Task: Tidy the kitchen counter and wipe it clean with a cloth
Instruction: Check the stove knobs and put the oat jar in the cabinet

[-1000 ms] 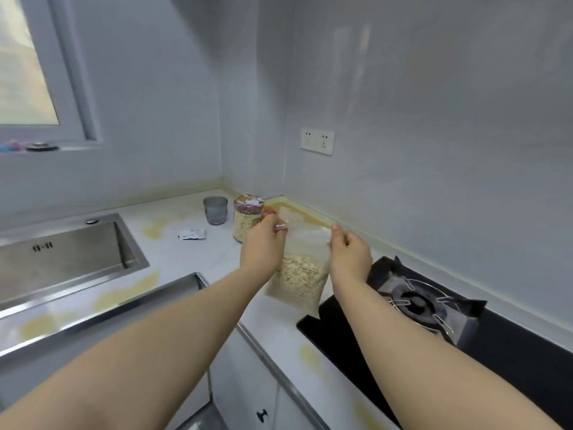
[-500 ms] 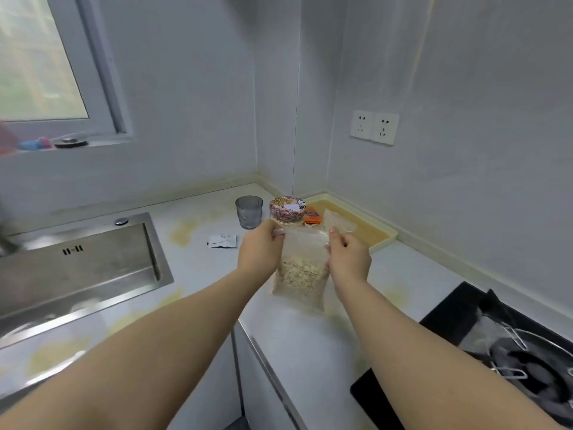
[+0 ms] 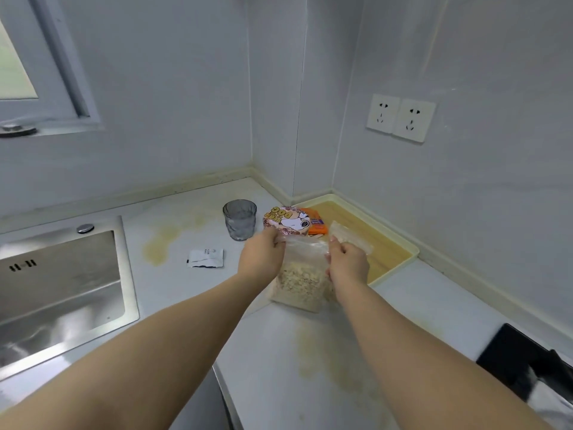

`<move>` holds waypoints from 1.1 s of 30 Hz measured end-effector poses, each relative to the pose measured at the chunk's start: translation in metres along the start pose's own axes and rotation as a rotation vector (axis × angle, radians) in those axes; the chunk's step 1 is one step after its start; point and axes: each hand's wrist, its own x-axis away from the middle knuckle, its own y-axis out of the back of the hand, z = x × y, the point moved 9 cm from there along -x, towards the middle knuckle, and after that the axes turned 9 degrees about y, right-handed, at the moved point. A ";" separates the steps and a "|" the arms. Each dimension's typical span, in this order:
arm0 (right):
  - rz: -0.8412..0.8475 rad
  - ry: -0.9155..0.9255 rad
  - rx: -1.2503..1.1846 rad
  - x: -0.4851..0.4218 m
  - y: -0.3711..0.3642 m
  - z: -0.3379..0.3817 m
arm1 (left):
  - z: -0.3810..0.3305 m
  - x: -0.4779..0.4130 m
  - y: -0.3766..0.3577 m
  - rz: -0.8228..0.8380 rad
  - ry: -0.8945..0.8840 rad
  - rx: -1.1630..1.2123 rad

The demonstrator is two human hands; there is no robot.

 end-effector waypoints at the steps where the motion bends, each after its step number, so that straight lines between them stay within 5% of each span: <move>1: 0.000 -0.015 -0.004 -0.002 -0.002 -0.002 | 0.000 -0.004 -0.003 0.007 0.003 -0.005; 14: -0.085 -0.271 -0.030 -0.009 -0.011 -0.012 | -0.008 -0.046 -0.007 0.058 -0.206 -0.075; 21: -0.160 -0.196 0.138 -0.020 0.007 0.039 | -0.043 -0.058 0.018 0.150 -0.355 0.000; 33: -0.285 0.033 0.081 -0.010 0.014 0.174 | -0.118 -0.074 0.106 0.169 -0.582 0.138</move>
